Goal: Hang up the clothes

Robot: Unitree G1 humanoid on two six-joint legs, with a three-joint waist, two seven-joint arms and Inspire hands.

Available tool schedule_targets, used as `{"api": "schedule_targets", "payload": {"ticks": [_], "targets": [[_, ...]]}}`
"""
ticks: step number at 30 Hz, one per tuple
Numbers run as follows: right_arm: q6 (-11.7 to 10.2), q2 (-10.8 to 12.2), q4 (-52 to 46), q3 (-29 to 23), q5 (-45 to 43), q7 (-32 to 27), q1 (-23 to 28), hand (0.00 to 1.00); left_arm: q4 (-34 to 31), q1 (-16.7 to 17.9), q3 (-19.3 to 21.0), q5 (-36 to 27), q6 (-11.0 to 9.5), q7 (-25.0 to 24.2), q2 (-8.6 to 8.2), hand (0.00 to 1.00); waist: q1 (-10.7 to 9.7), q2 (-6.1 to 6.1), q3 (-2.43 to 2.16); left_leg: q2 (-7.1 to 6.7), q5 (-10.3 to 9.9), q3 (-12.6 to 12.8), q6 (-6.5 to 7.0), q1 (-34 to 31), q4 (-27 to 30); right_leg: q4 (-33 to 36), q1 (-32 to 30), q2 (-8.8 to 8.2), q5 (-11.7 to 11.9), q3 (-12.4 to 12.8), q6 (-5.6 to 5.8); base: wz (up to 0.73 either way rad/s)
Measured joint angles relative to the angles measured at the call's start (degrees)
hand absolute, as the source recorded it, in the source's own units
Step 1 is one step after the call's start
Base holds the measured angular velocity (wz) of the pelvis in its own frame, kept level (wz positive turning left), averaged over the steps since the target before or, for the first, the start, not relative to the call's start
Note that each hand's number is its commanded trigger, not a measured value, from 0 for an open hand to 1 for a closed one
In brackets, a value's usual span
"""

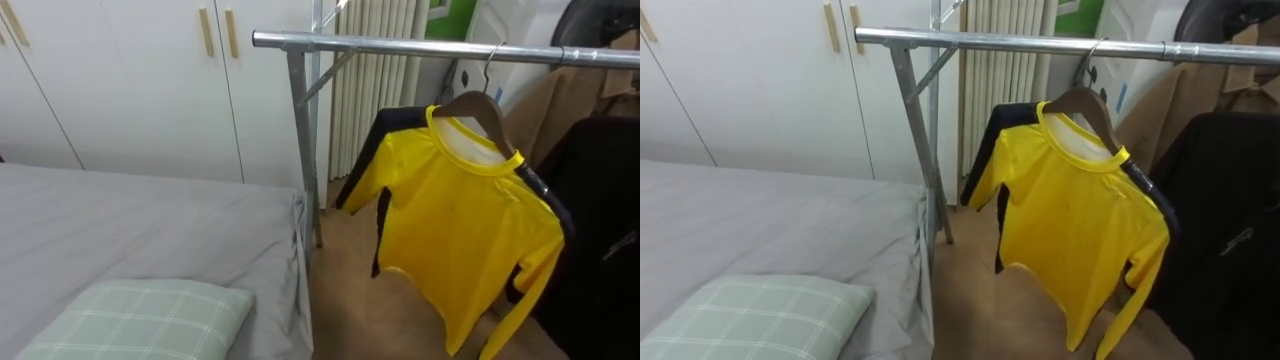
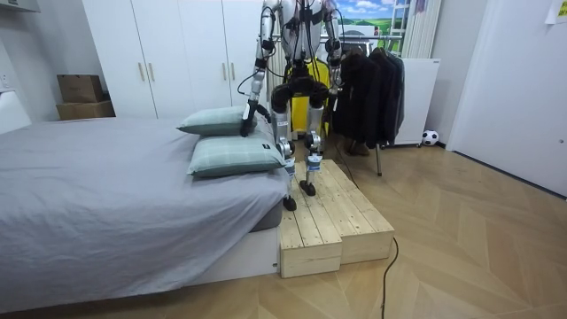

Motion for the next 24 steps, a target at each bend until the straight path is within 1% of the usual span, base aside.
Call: {"api": "schedule_targets", "payload": {"ticks": [11, 18, 20, 22, 24], "targets": [[0.12, 0.14, 0.04, 0.18, 0.07, 0.51, -0.06, 0.00, 0.00, 0.14, -0.03, 0.12, 0.01, -0.22, 0.00, 0.00, 0.13, -0.04, -0.12, 0.01, 0.00, 0.12, 0.00, 0.14, 0.00, 0.01, -0.08, 0.02, 0.00, -0.08, 0.00, 0.00], [0.68, 0.29, 0.37, 0.11, 0.60, 0.54, -0.20, 0.00, -0.01, 0.14, 0.14, -0.09, 0.05, -0.66, 0.20, 0.00, 0.11, -0.09, -0.23, 0.01, 0.00, 0.02, 0.00, 0.19, 0.06, 0.04, 0.03, -0.08, 0.00, -0.08, 0.00, 0.00], [0.76, 0.39, 0.82, 0.17, 2.91, 0.57, -0.20, 0.00, 0.00, 0.18, 0.14, -0.11, 0.05, -0.70, 0.22, 0.00, 0.14, -0.04, -0.23, 0.04, 0.00, -0.10, 0.00, 0.25, 0.12, -0.05, 0.40, -0.12, 0.00, -0.53, 0.00, 0.03], [1.52, 0.58, 2.19, 0.21, 7.05, 0.59, -0.18, 0.00, -0.01, 0.14, 0.09, -0.14, 0.05, -0.63, 0.20, 0.00, 0.14, 0.04, -0.24, 0.03, 0.00, -0.63, 0.00, 0.47, 0.24, -0.31, 0.89, -0.34, 0.00, -0.97, 0.00, 0.11], [1.92, 0.72, 2.53, 0.27, 9.11, 0.57, -0.09, 0.00, -0.02, 0.11, 0.09, -0.19, 0.04, -0.22, 0.14, 0.00, 0.13, 0.08, -0.23, 0.01, 0.00, -0.94, 0.01, 0.51, 0.30, -0.74, 0.90, -0.45, 0.00, -1.44, 0.00, 0.10]]}}
